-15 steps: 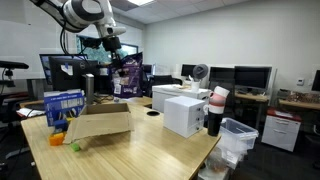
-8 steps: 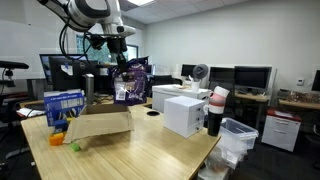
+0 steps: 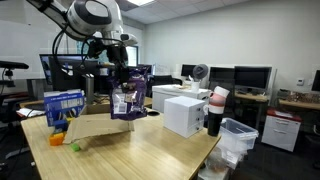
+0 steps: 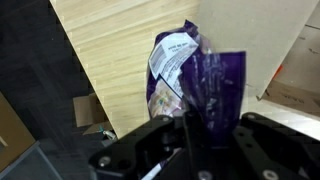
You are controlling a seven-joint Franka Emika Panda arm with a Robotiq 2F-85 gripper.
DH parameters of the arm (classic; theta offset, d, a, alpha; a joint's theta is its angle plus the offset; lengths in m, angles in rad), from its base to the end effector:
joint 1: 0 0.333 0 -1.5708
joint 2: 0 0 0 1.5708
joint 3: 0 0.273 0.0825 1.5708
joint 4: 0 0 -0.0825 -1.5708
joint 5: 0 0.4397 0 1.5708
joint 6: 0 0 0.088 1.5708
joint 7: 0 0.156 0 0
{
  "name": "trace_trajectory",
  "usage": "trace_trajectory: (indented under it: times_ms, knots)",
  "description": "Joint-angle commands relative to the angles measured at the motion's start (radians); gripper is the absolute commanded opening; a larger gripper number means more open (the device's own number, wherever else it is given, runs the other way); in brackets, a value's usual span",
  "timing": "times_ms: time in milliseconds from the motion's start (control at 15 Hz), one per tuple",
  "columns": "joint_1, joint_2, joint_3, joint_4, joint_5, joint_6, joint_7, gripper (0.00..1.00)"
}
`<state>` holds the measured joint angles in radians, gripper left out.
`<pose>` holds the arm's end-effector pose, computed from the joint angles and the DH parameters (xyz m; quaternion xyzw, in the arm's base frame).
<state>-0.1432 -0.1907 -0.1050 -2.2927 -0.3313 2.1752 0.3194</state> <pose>0.5287 -0.1589 0.3185 0.9725 -0.1906 0.0412 0.1278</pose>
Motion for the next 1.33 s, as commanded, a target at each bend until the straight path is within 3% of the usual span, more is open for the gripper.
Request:
trace_trajectory:
  times_ms: [0,533,733,1267]
  knots:
    - [-0.019,-0.036,-0.026,-0.080,0.016,0.069,-0.093,0.05]
    - [-0.025,-0.017,-0.105,-0.128,0.137,0.180,-0.323,0.05]
    - [-0.028,0.036,-0.123,-0.094,0.183,0.221,-0.420,0.05]
    - [-0.045,0.106,-0.166,-0.077,0.279,0.277,-0.542,0.05]
